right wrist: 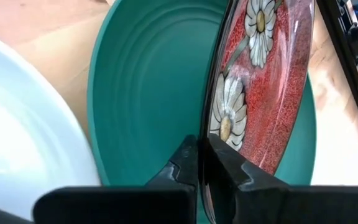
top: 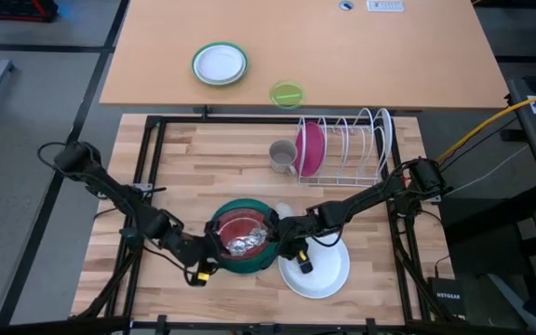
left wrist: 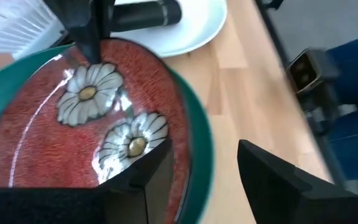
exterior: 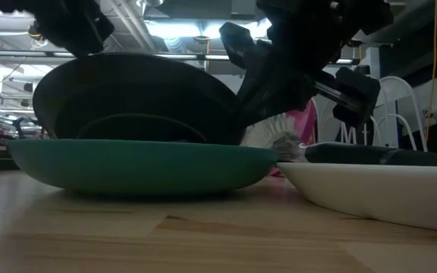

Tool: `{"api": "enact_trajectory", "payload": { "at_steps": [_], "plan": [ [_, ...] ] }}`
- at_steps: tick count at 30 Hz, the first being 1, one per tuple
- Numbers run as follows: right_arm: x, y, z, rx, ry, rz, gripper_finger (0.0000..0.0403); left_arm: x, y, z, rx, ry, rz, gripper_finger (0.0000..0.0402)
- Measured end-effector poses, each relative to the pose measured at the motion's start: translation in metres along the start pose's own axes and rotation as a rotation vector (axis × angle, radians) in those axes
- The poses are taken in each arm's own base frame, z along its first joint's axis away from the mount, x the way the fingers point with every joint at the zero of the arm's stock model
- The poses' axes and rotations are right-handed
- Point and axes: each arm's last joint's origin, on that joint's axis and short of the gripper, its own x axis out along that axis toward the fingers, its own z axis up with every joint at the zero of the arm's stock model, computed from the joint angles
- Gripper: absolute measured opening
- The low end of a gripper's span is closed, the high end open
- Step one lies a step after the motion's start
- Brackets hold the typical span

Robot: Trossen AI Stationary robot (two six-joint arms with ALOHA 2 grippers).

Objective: Sort dishes
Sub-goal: Put the brown plate in the white dish rack

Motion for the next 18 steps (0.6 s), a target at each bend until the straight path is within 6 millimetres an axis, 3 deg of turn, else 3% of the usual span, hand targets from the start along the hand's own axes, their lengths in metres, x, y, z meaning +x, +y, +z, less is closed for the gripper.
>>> {"api": "enact_trajectory", "payload": {
  "at_steps": [18],
  "plan": [
    [-0.0015, -0.0067, 0.0070, 0.126, -0.058, -0.020, 0.0017, 0.0055, 0.0047, -0.0097, 0.123, 0.041, 0.168, 0.0155]
  ]
}}
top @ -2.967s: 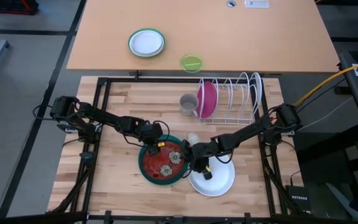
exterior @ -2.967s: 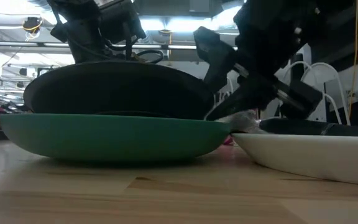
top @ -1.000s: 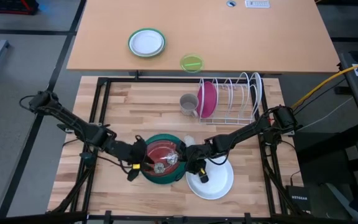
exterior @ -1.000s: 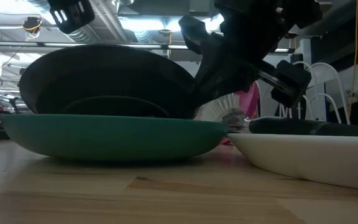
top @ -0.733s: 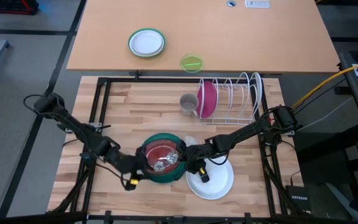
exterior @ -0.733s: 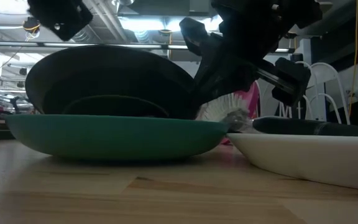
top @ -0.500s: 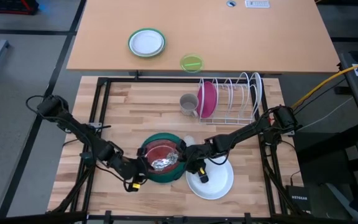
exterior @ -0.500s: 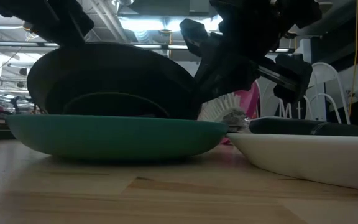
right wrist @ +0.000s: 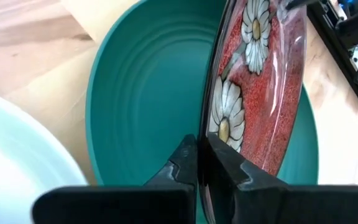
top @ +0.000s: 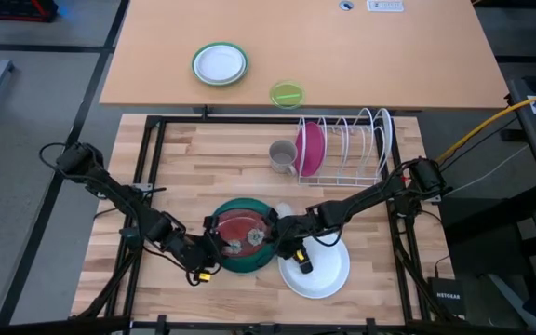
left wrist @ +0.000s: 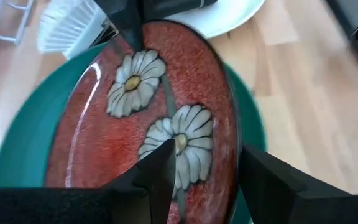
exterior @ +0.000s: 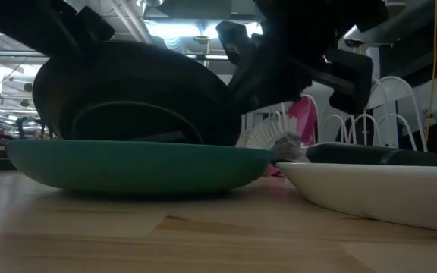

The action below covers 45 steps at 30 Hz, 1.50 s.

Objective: Sort dishes
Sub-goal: Put the brown plate in the white dish rack

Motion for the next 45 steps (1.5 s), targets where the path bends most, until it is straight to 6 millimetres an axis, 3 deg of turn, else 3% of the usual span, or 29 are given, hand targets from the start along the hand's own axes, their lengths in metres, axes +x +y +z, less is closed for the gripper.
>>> {"api": "enact_trajectory", "payload": {
  "at_steps": [19, 23, 30, 45],
  "plan": [
    [-0.023, -0.043, 0.052, 0.177, -0.093, -0.025, 0.0016, 0.000, 0.005, -0.002, 0.084, -0.005, 0.123, 0.0155],
    [-0.024, -0.044, 0.052, 0.177, -0.081, -0.020, 0.0018, 0.000, 0.005, -0.002, 0.084, -0.006, 0.126, 0.0138],
    [-0.025, -0.043, 0.051, 0.176, -0.063, -0.011, 0.0038, 0.000, 0.006, -0.002, 0.103, -0.007, 0.151, 0.0040],
    [-0.026, -0.044, 0.055, 0.156, -0.122, 0.026, 0.0098, 0.000, 0.005, 0.001, 0.066, -0.037, 0.150, 0.0037]
  ]
}}
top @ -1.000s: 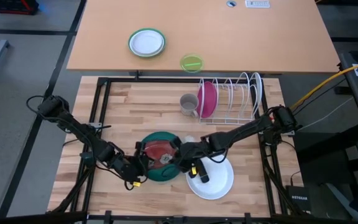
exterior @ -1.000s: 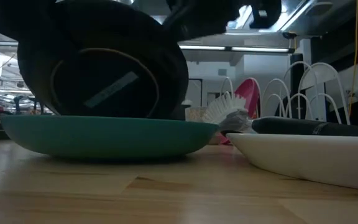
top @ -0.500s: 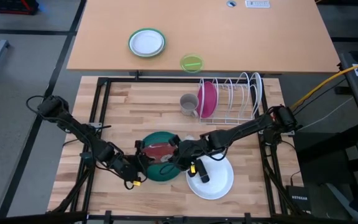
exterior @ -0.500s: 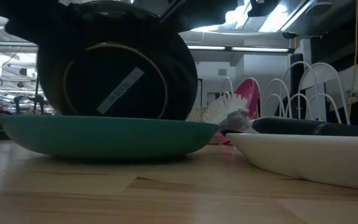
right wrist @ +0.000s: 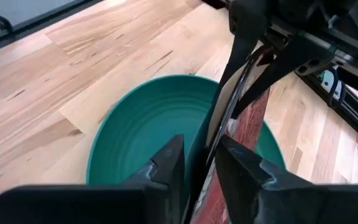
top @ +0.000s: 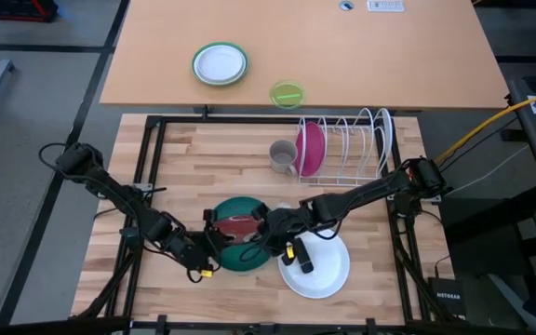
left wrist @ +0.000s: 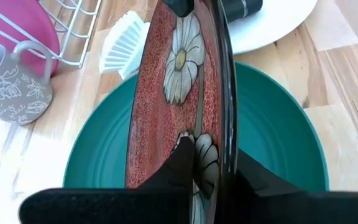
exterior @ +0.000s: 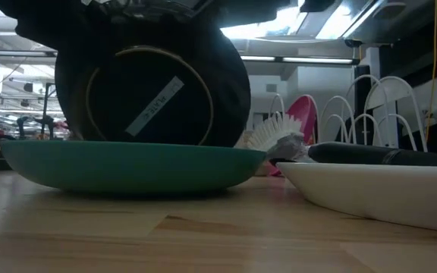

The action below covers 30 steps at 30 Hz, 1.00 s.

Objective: Sort dishes
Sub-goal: Put the brown plate in the white dish rack

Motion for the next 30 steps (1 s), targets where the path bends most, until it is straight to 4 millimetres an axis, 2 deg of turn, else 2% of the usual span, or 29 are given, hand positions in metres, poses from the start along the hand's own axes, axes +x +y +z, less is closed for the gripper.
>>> {"api": "enact_trajectory", "payload": {
  "at_steps": [7, 13, 17, 21, 25, 30],
  "plan": [
    [-0.003, -0.002, 0.003, 0.003, -0.016, -0.024, 0.0137, 0.000, 0.000, 0.000, -0.032, -0.006, 0.014, 0.0037],
    [-0.032, -0.010, 0.015, -0.050, -0.021, -0.115, 0.0136, 0.000, 0.000, 0.003, -0.108, -0.034, 0.030, 0.0037],
    [-0.066, -0.016, 0.024, -0.106, -0.021, -0.188, 0.0136, -0.002, 0.000, 0.010, -0.193, -0.096, 0.021, 0.0037],
    [-0.109, -0.022, 0.030, -0.165, 0.014, -0.292, 0.0136, -0.008, 0.006, 0.022, -0.311, -0.184, -0.006, 0.0033],
    [-0.153, -0.023, 0.029, -0.191, 0.082, -0.381, 0.0136, -0.007, 0.015, 0.034, -0.414, -0.278, -0.008, 0.0033],
    [-0.205, -0.020, 0.021, -0.186, 0.148, -0.448, 0.0136, 0.003, 0.036, 0.051, -0.545, -0.407, 0.048, 0.0032]
  ]
}}
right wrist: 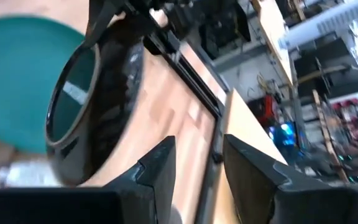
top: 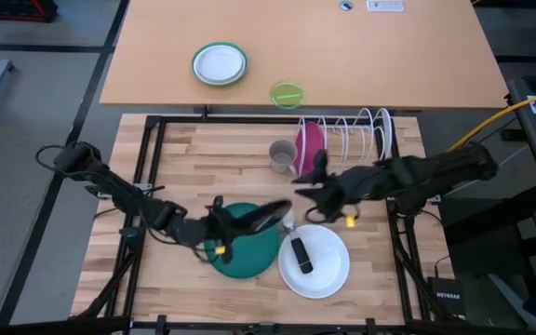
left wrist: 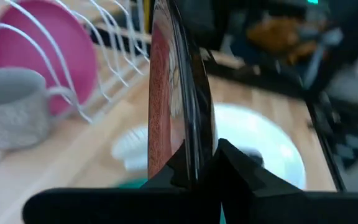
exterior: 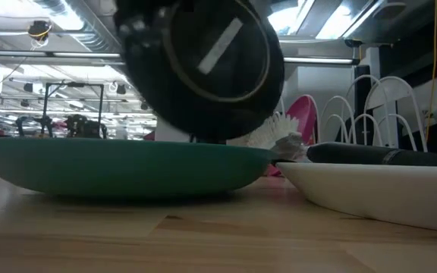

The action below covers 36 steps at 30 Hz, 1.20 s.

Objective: Sort dishes
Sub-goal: Put the brown plate in the white dish rack

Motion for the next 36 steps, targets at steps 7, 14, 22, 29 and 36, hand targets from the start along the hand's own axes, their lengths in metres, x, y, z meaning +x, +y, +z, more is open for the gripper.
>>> {"api": "enact_trajectory", "payload": {
  "at_steps": [7, 14, 22, 29, 36],
  "plan": [
    [-0.050, -0.008, -0.028, -0.024, 0.114, -0.015, 0.0136, 0.022, 0.026, 0.036, -0.193, -0.229, 0.035, 0.0031],
    [-0.076, -0.007, -0.050, -0.043, 0.241, -0.020, 0.0136, 0.047, 0.043, 0.060, -0.323, -0.371, 0.027, 0.0031],
    [-0.083, 0.002, -0.065, -0.067, 0.386, 0.061, 0.0136, 0.094, 0.041, 0.095, -0.261, -0.442, 0.094, 0.0031],
    [-0.090, 0.006, -0.075, -0.054, 0.457, 0.102, 0.0136, 0.146, 0.048, 0.119, -0.255, -0.507, 0.168, 0.0031],
    [-0.104, 0.003, -0.083, -0.064, 0.498, 0.037, 0.0136, 0.187, 0.064, 0.113, -0.325, -0.530, 0.308, 0.0029]
  ]
}}
